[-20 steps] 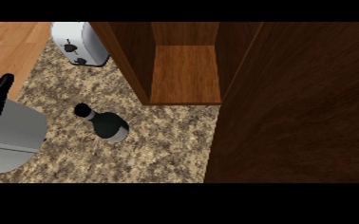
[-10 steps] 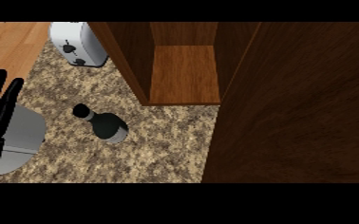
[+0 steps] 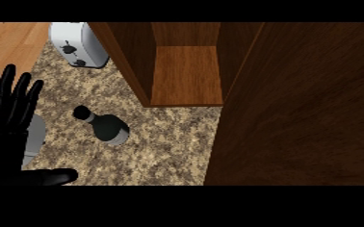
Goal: Pick up the wine, place it into the cabinet and close the cabinet
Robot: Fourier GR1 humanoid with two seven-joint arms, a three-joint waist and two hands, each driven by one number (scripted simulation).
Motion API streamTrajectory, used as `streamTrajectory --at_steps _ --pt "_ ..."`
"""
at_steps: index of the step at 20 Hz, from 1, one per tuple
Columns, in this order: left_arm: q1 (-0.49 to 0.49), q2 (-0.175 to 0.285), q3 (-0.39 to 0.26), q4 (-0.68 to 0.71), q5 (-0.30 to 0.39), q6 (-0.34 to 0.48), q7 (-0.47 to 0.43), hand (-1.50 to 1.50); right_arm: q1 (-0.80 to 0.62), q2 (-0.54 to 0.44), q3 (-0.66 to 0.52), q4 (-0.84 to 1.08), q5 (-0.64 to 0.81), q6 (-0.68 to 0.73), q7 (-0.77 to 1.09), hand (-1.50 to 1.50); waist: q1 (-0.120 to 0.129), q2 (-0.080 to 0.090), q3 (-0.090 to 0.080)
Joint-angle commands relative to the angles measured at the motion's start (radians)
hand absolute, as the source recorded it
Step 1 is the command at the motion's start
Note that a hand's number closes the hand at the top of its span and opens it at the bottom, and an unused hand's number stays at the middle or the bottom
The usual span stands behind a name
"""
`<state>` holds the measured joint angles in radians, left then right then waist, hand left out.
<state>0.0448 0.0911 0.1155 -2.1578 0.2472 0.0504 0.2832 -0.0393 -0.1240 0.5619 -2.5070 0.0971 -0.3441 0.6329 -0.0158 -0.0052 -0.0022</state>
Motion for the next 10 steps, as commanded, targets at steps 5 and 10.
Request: streamTrajectory --at_steps 5,10 --pt "0.006 -0.023 0.022 0.203 -0.035 -0.044 -0.167 -1.5 0.045 -0.059 0.069 -0.176 0.167 -0.044 0.04 -1.5 -0.008 -0.001 0.001" --pt "0.044 -0.036 0.041 0.252 -0.041 -0.058 -0.242 -1.5 -0.04 -0.07 0.06 -0.141 0.188 -0.077 0.107 -1.5 0.002 0.0 0.0"
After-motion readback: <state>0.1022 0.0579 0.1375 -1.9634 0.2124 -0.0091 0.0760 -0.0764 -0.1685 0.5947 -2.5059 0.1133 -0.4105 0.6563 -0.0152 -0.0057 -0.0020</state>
